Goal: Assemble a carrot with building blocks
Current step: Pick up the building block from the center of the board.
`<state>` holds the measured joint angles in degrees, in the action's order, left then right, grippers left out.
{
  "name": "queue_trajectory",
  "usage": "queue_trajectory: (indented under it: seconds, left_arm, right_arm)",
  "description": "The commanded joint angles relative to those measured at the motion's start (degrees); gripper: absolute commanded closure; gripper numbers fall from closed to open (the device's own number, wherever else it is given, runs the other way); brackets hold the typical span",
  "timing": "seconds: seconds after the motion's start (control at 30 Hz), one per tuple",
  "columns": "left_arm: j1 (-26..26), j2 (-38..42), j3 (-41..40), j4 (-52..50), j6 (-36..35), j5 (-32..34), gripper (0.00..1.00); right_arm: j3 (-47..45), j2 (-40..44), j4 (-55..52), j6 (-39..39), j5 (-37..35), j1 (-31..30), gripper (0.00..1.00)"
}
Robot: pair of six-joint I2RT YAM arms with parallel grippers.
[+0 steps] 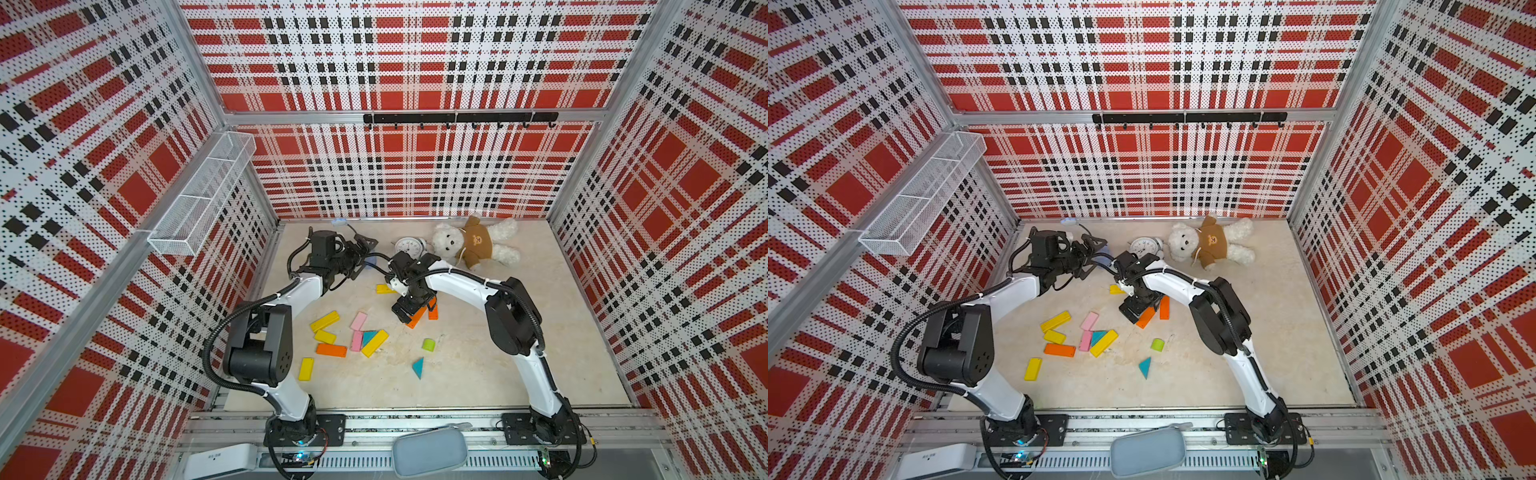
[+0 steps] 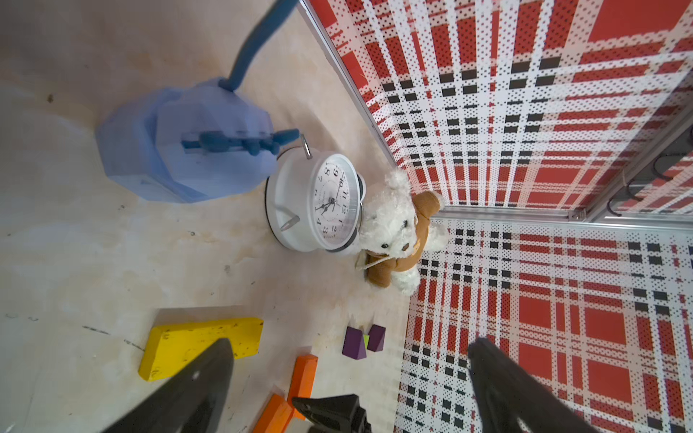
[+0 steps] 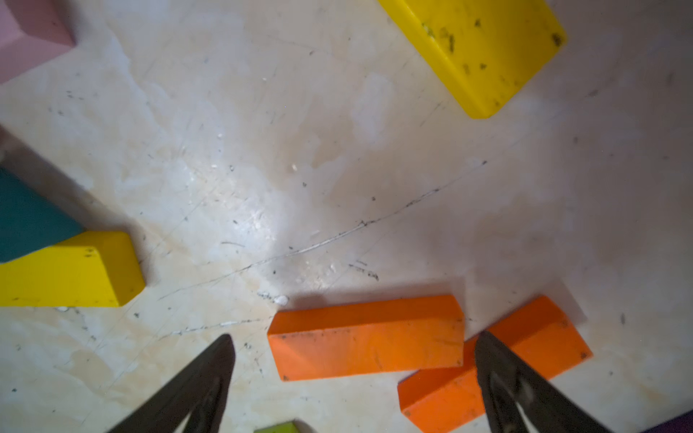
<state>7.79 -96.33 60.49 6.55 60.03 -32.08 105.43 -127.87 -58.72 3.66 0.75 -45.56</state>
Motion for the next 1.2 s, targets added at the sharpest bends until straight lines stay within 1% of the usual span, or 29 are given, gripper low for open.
queue_trajectory:
  seconds: [0.0, 0.33, 0.87, 1.17]
  left_arm:
    - [0.8, -0.9, 0.2, 0.0, 0.0, -1.4, 0.01]
    - [0.6, -1.0, 0.2, 0.0, 0.1, -1.3, 0.00]
    - [0.0, -1.3, 0.2, 0.1, 0.2, -1.2, 0.01]
    - [0.0, -1.5, 0.2, 0.1, 0.0, -1.3, 0.01]
  right_arm:
    - [1.5, -1.2, 2.5, 1.4, -0.5, -0.8, 0.00]
    - [-0.5, -0.9, 3.2, 0.5, -1.2, -0.2, 0.00]
    - [-5.6, 0.7, 4.7, -0.2, 1.2, 0.3, 0.00]
    - [-5.0, 1.2, 1.9, 1.3, 2.0, 0.4, 0.00]
